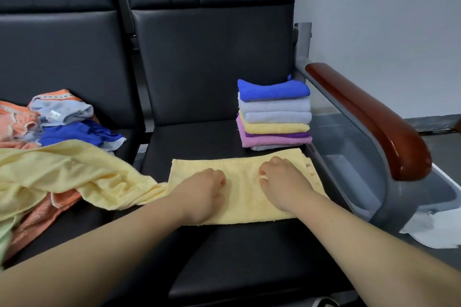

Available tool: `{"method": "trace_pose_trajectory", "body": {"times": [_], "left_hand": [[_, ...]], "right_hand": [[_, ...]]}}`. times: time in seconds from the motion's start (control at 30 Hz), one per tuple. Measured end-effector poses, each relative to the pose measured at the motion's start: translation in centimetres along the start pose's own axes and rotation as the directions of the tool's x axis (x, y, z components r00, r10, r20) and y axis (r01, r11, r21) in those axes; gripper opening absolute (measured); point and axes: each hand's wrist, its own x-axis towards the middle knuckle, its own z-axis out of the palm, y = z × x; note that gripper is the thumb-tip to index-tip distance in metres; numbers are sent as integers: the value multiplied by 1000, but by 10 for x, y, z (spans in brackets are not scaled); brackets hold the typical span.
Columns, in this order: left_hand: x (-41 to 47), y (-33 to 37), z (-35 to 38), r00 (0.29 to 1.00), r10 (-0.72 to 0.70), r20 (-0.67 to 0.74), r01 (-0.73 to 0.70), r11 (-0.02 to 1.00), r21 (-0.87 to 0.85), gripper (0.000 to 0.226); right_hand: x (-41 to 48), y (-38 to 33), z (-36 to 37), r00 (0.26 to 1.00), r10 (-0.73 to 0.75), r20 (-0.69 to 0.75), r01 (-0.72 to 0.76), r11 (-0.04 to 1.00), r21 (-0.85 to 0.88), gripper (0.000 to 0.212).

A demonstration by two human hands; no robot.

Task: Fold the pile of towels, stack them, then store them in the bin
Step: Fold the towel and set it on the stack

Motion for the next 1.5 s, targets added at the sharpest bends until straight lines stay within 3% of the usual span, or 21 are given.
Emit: {"method": "trace_pose_trajectory", "body": {"times": [0.1,0.17,0.3,0.47,0.63,0.73,0.87,0.97,1.03,1.13,1.2,1.3,1.4,1.5], "left_hand": [[-6,7,0,990,98,100,-112,982,150,37],[-6,6,0,988,96,117,-120,969,216,53],[8,-5,0,991,22,128,-54,966,252,52],[21,-21,1,988,-148,46,124,934,334,57],[15,-25,4,960,-216,-179,244,957,155,45],[0,-23,2,965,-258,-47,246,953,-175,51],[-34,-4,-2,990,-102,94,136,847,-514,49],[-58,5,-1,976,39,213,134,664,-735,45],[-68,4,2,956,147,253,110,620,-777,53],[-76,1,9,960,189,207,18,697,-717,58],[-79,5,11,982,144,125,-26,748,-663,40],[-77,9,9,999,47,-17,-47,790,-612,16],[-75,1,4,995,-91,-40,40,732,-680,15],[-74,-2,-2,985,-174,-5,103,606,-789,12]], "right_hand": [[-1,0,-3,999,11,43,-10,999,-41,35],[-3,-3,-6,997,40,66,-33,995,-98,31],[-15,-16,-9,992,88,90,-73,985,-159,15],[-37,-29,-11,987,-56,152,30,986,166,20],[-41,-31,-5,986,-121,116,97,976,196,19],[-40,-30,-2,986,-134,103,111,972,205,17],[-39,-27,-2,985,-121,125,92,972,218,10],[-37,-29,-3,985,-107,139,72,969,235,14],[-36,-30,-6,984,-101,149,64,969,237,15],[-41,-31,-7,979,-95,183,37,954,299,6],[-44,-30,-7,972,-94,214,16,941,337,7],[-50,-26,-10,961,-85,262,-32,910,414,29],[-60,-22,-17,956,-110,274,-37,877,480,41],[-69,-22,-19,945,-146,292,29,928,372,50]]}}
